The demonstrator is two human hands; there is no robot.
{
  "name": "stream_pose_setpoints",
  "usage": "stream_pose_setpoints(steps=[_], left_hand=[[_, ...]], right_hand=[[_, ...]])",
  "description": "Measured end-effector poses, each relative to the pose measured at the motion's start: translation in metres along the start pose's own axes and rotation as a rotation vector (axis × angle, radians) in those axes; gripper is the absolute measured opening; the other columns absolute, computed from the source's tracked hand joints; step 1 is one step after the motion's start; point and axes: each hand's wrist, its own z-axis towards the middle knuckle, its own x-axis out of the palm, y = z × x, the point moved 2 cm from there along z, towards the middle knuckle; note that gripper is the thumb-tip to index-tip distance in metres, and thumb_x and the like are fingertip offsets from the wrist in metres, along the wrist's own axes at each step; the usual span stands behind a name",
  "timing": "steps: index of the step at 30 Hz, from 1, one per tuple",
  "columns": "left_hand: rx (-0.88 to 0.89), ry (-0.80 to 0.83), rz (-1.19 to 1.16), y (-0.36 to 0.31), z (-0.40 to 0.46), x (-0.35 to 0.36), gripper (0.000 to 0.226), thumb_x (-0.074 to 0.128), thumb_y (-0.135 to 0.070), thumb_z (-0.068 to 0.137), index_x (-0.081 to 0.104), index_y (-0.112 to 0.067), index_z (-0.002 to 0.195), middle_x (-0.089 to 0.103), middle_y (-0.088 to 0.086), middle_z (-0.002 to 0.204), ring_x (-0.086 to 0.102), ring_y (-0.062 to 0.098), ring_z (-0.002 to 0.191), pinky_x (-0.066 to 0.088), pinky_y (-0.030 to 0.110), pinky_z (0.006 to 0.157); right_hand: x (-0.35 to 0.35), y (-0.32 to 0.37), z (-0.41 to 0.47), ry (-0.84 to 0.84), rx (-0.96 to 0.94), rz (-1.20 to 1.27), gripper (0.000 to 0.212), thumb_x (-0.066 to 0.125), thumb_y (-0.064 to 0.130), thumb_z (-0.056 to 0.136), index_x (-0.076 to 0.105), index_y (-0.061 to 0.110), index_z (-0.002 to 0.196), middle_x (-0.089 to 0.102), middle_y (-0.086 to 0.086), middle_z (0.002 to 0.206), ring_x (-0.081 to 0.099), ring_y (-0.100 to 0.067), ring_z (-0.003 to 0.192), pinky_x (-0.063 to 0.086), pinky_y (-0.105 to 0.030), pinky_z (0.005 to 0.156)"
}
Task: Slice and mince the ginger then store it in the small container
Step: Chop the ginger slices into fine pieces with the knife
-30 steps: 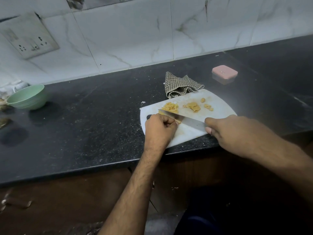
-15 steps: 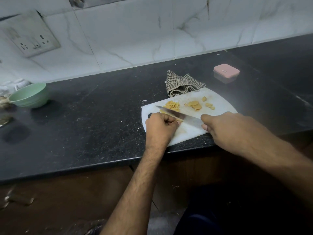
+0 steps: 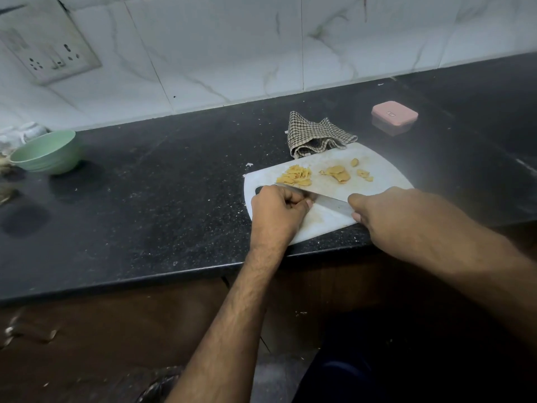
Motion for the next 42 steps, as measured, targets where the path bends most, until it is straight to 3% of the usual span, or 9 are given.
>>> stream_pose_setpoints(steps=[3, 6, 9, 12, 17, 23, 29, 38, 42], left_hand=[[-0.005, 0.030, 0.045, -0.001, -0.001, -0.002, 0.014, 0.078, -0.017, 0.088, 0.078, -0.012, 0.075, 0.071, -0.004, 0.065, 0.055, -0.002, 0.055, 0.044, 0.011, 0.051], [-0.038, 0.037, 0.034, -0.001, -0.002, -0.002, 0.018, 0.075, -0.013, 0.089, 0.076, -0.018, 0.072, 0.062, -0.017, 0.057, 0.053, -0.010, 0.051, 0.036, 0.002, 0.050], [-0.035, 0.014, 0.011, -0.004, -0.003, -0.003, 0.013, 0.076, -0.012, 0.088, 0.078, -0.018, 0.077, 0.062, -0.018, 0.059, 0.054, -0.011, 0.052, 0.038, 0.002, 0.052], [-0.041, 0.002, -0.013, -0.004, -0.004, -0.004, 0.005, 0.079, -0.014, 0.087, 0.081, -0.016, 0.084, 0.065, -0.017, 0.063, 0.055, -0.011, 0.053, 0.040, 0.002, 0.054], [-0.003, -0.021, 0.014, -0.003, -0.004, -0.006, 0.010, 0.078, -0.014, 0.086, 0.080, -0.018, 0.077, 0.064, -0.019, 0.059, 0.056, -0.010, 0.055, 0.042, 0.004, 0.058], [0.017, -0.025, 0.040, -0.004, -0.005, -0.004, 0.013, 0.077, -0.013, 0.087, 0.080, -0.016, 0.074, 0.065, -0.015, 0.057, 0.055, -0.006, 0.052, 0.040, 0.006, 0.053], [0.006, -0.035, 0.028, -0.006, -0.006, -0.006, 0.016, 0.079, -0.016, 0.087, 0.077, -0.021, 0.071, 0.065, -0.017, 0.058, 0.056, -0.007, 0.054, 0.043, 0.008, 0.058], [0.019, 0.009, 0.043, -0.006, -0.007, -0.007, 0.030, 0.072, -0.008, 0.086, 0.069, -0.021, 0.059, 0.056, -0.021, 0.045, 0.050, -0.003, 0.045, 0.036, 0.006, 0.049], [0.007, 0.013, 0.035, -0.007, -0.007, -0.008, 0.024, 0.070, -0.006, 0.083, 0.071, -0.015, 0.061, 0.057, -0.019, 0.046, 0.050, -0.004, 0.046, 0.035, 0.005, 0.048]], right_hand=[[0.002, 0.006, 0.005, 0.062, -0.017, 0.030, 0.013, 0.034, 0.030, 0.107, 0.030, 0.028, 0.094, 0.050, -0.002, 0.081, 0.046, -0.015, 0.067, 0.044, -0.035, 0.065], [0.011, 0.009, 0.006, 0.026, -0.045, 0.062, 0.012, 0.032, 0.031, 0.108, 0.029, 0.029, 0.097, 0.051, -0.001, 0.078, 0.048, -0.014, 0.066, 0.042, -0.034, 0.060], [0.010, 0.006, 0.002, -0.039, -0.042, 0.019, 0.011, 0.028, 0.036, 0.108, 0.028, 0.031, 0.097, 0.049, 0.001, 0.077, 0.045, -0.013, 0.063, 0.035, -0.032, 0.054], [0.006, 0.003, -0.003, -0.056, -0.032, 0.007, 0.014, 0.027, 0.040, 0.107, 0.030, 0.032, 0.096, 0.048, 0.002, 0.077, 0.042, -0.014, 0.062, 0.037, -0.033, 0.058], [0.002, 0.006, -0.008, -0.045, -0.030, 0.002, 0.015, 0.029, 0.036, 0.107, 0.028, 0.031, 0.093, 0.047, 0.002, 0.078, 0.041, -0.015, 0.064, 0.038, -0.034, 0.061], [0.014, 0.018, 0.002, -0.040, -0.049, 0.031, 0.013, 0.038, 0.018, 0.103, 0.031, 0.029, 0.102, 0.047, 0.001, 0.077, 0.044, -0.015, 0.064, 0.040, -0.035, 0.060], [0.001, 0.009, -0.005, -0.044, -0.050, 0.040, 0.014, 0.028, 0.037, 0.108, 0.030, 0.030, 0.096, 0.047, 0.003, 0.077, 0.041, -0.012, 0.063, 0.037, -0.034, 0.060], [0.012, 0.017, 0.001, -0.005, -0.050, 0.079, 0.011, 0.038, 0.020, 0.105, 0.032, 0.028, 0.100, 0.051, -0.001, 0.079, 0.048, -0.015, 0.066, 0.042, -0.035, 0.059], [0.007, 0.014, 0.000, -0.011, -0.059, 0.063, 0.007, 0.035, 0.028, 0.107, 0.032, 0.028, 0.100, 0.049, 0.001, 0.079, 0.045, -0.013, 0.066, 0.036, -0.033, 0.056]])
